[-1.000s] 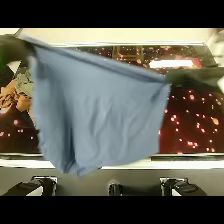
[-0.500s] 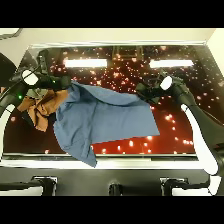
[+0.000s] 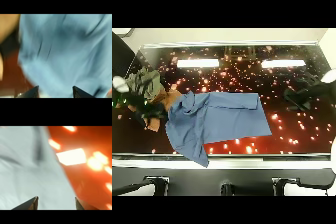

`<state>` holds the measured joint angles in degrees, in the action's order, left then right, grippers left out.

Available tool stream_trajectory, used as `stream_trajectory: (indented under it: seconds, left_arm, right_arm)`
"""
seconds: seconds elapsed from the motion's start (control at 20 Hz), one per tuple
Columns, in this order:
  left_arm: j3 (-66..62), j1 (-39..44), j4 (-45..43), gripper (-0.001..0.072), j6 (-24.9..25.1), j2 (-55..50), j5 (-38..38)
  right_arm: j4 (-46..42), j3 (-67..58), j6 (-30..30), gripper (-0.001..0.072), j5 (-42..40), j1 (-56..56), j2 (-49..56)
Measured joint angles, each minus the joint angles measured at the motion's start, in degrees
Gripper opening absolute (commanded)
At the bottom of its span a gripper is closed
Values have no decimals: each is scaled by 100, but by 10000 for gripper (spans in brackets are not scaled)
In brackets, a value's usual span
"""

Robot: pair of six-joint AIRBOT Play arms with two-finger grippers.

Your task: Fold the shirts.

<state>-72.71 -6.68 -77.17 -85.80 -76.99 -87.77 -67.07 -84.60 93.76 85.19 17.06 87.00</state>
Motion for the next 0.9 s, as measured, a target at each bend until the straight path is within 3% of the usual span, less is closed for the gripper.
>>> stream_trajectory:
  seconds: [0.15,0.35,0.7,0.75,0.85,0.9]
  left_arm:
    - [1786,-422,98,495,105,866,227]
    - [3565,-688,745,494,271,1456,1132]
    - [4428,-774,1878,452,337,1493,2437]
    - [4459,-782,1980,391,337,1440,2507]
    - [4511,-776,2046,63,354,1333,2715]
    - [4522,-782,2024,33,358,1307,2741]
  right_arm:
    - [-149,262,-127,532,496,393,-39]
    - [-216,625,-258,532,625,492,-52]
    - [-256,879,-452,534,350,461,-42]
    - [-256,968,-466,534,275,459,-37]
    - [-232,1231,-476,534,153,450,-37]
    - [-188,1390,-487,534,85,450,-35]
